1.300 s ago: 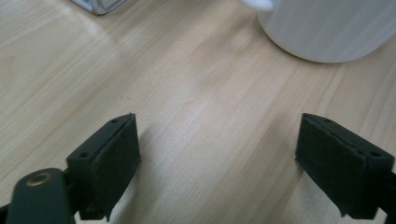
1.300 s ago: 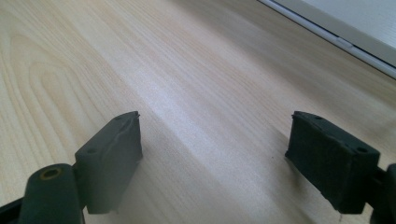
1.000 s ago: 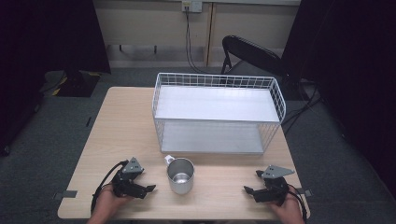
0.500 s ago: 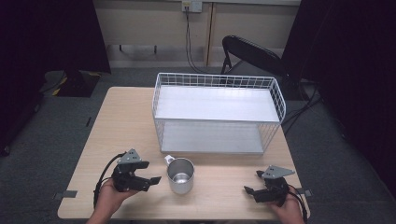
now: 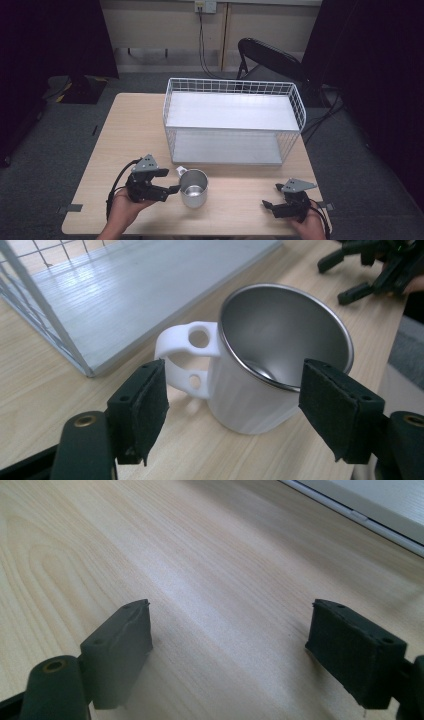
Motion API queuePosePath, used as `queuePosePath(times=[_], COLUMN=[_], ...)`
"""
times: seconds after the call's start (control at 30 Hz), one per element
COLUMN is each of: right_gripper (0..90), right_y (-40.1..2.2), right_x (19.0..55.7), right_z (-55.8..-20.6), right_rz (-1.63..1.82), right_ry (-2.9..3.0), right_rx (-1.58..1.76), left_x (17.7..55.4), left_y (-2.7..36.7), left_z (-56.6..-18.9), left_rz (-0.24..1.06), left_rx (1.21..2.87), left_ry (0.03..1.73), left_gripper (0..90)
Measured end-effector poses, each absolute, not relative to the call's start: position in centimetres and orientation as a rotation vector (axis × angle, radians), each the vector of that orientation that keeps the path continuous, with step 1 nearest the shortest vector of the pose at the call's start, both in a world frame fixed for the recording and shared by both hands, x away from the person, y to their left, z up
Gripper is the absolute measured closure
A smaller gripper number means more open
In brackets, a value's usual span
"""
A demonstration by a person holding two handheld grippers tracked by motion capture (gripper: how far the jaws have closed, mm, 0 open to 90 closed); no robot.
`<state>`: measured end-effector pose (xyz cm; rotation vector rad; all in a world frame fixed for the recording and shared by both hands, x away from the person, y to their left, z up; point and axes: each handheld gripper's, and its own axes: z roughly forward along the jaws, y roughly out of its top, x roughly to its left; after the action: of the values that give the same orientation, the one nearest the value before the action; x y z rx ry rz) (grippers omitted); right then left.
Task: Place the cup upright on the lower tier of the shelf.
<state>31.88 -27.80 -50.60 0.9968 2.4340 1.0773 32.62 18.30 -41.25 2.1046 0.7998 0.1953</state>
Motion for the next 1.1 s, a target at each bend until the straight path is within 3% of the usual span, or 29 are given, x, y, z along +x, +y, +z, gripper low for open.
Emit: queuePosePath(times=[0.43,0.63,0.7,1.03,1.1], right_gripper=[16.9,16.9,16.9,16.9,16.9], right_y=[-27.8,-27.8,-27.8,-28.0,-28.0], right_x=[31.9,31.8,31.8,31.5,31.5], right_z=[-50.6,-50.6,-50.6,-50.6,-50.6], right_rz=[1.077,1.076,1.077,1.077,1.077], right_ry=[2.433,2.433,2.433,2.431,2.431], right_rx=[0.997,0.998,0.999,1.000,1.001], left_x=[32.9,33.2,33.3,34.0,34.2], left_y=[17.0,16.6,16.4,15.3,15.3], left_z=[-41.0,-41.2,-41.2,-41.3,-41.2], left_rz=[0.160,0.162,0.169,0.183,0.175], left_rx=[2.101,2.113,2.115,2.158,2.169], left_ry=[0.837,0.839,0.840,0.855,0.850], left_gripper=[37.9,48.0,55.6,66.5,72.5])
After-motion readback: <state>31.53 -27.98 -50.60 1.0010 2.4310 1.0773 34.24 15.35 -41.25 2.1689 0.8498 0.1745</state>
